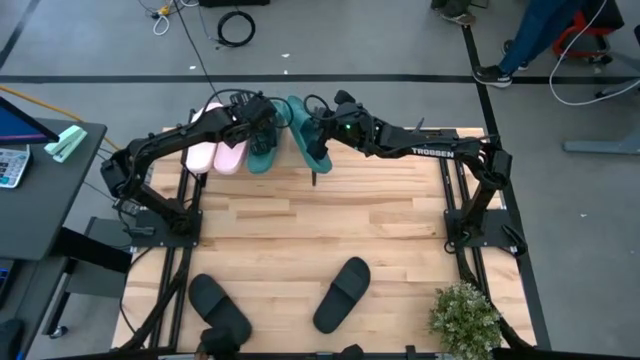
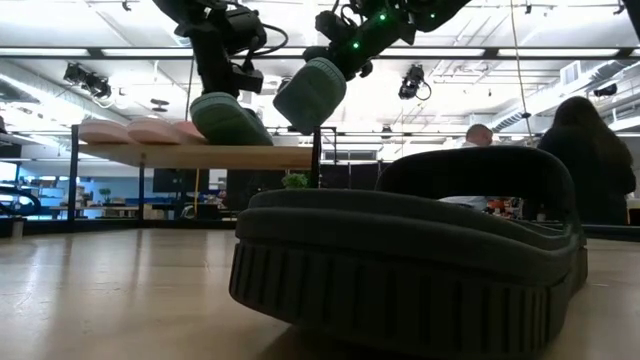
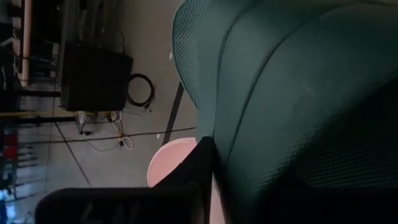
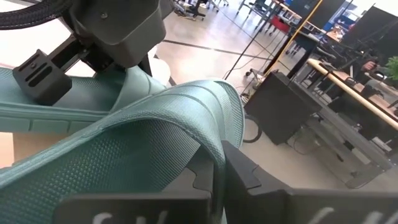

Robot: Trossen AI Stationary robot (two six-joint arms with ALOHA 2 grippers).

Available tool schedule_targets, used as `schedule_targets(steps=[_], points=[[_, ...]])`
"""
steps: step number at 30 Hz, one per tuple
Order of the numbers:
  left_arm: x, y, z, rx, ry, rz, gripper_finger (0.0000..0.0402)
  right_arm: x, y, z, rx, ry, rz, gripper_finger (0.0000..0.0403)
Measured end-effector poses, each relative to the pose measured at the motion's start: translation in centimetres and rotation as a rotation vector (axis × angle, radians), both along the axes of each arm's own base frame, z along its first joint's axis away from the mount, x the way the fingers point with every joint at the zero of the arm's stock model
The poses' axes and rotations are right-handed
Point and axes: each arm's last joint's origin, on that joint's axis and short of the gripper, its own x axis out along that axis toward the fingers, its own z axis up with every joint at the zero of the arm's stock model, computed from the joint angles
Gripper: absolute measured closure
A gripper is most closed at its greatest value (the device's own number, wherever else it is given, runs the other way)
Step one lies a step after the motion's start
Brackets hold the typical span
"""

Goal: Pick and place slides into the shelf
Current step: Put the green slide on the shelf

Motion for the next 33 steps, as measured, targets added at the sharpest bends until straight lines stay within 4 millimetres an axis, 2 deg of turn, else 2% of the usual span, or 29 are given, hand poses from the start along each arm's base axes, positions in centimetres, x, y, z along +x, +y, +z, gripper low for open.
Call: schedule_targets(steps=[4, 13, 17, 23, 29, 33], points=[[0.4, -0.4, 0.0, 0.006, 0.023, -0.043, 0.0325, 0.0, 0.0, 0.0, 0.0, 0.0, 0.0, 0.039], [1.4, -2.2, -0.1, 0.052, 0.096, -0.065, 0.02, 0.0, 0.0, 0.0, -0.006, 0.004, 0.001, 0.039], [2.1, -3.3, -0.1, 0.067, 0.109, -0.108, 0.0165, 0.0, 0.0, 0.0, -0.006, 0.004, 0.001, 0.039], [2.8, -4.5, -0.1, 0.073, 0.165, -0.201, 0.0158, 0.0, 0.0, 0.0, -0.006, 0.004, 0.001, 0.039], [2.4, -6.1, 0.1, 0.118, 0.252, -0.159, 0.0171, 0.0, 0.0, 0.0, -0.006, 0.006, 0.001, 0.039], [2.5, -7.9, 0.4, 0.128, 0.245, -0.177, 0.018, -0.1, 0.0, -0.2, 0.001, 0.026, 0.001, 0.039]])
